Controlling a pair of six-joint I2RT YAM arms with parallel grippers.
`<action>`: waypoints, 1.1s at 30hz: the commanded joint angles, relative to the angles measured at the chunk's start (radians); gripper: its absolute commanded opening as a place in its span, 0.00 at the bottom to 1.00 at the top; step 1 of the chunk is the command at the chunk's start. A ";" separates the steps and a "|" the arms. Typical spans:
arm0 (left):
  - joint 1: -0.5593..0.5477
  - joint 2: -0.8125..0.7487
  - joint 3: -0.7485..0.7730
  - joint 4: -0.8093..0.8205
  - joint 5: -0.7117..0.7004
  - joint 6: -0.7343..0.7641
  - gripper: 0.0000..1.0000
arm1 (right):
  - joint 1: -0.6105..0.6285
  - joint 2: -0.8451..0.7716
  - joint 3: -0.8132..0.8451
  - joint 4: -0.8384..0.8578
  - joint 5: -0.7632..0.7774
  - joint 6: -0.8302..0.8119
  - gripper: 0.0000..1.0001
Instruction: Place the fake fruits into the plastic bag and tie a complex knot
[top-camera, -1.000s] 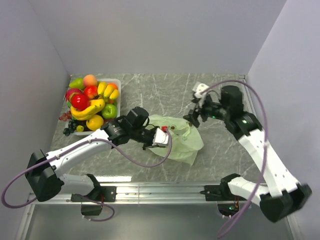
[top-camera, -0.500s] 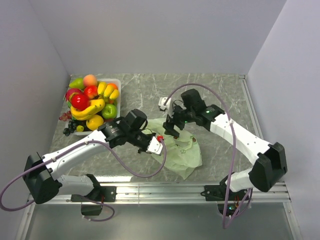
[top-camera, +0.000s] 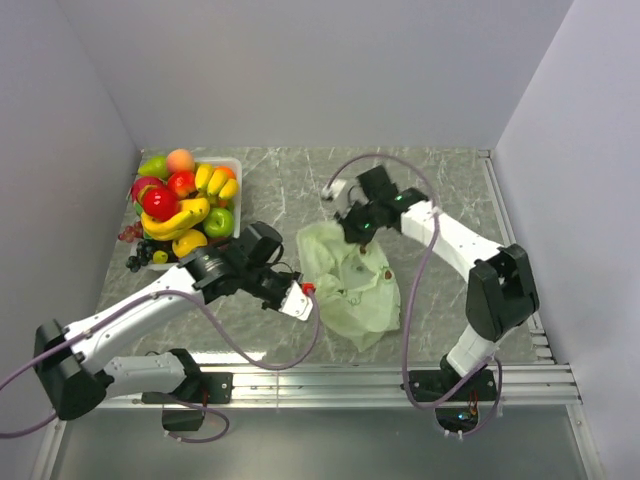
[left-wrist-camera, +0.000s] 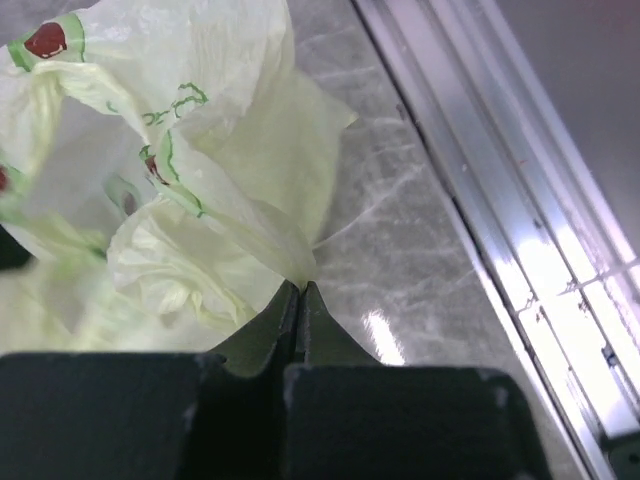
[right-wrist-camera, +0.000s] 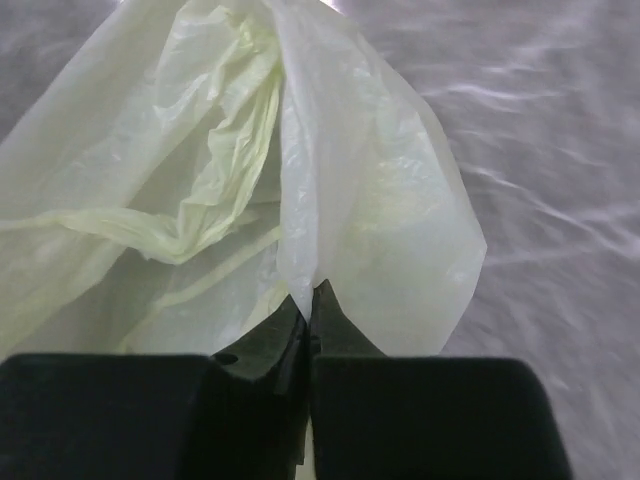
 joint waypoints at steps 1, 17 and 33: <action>0.027 -0.095 0.022 -0.080 -0.065 0.082 0.00 | -0.137 -0.085 0.125 -0.025 -0.015 0.057 0.00; 0.177 -0.207 -0.319 -0.111 -0.315 0.162 0.00 | -0.613 -0.246 -0.052 -0.035 -0.660 0.450 0.00; 0.177 -0.083 0.183 0.277 0.011 -0.639 0.64 | -0.547 -0.545 -0.359 0.442 -0.540 0.878 0.00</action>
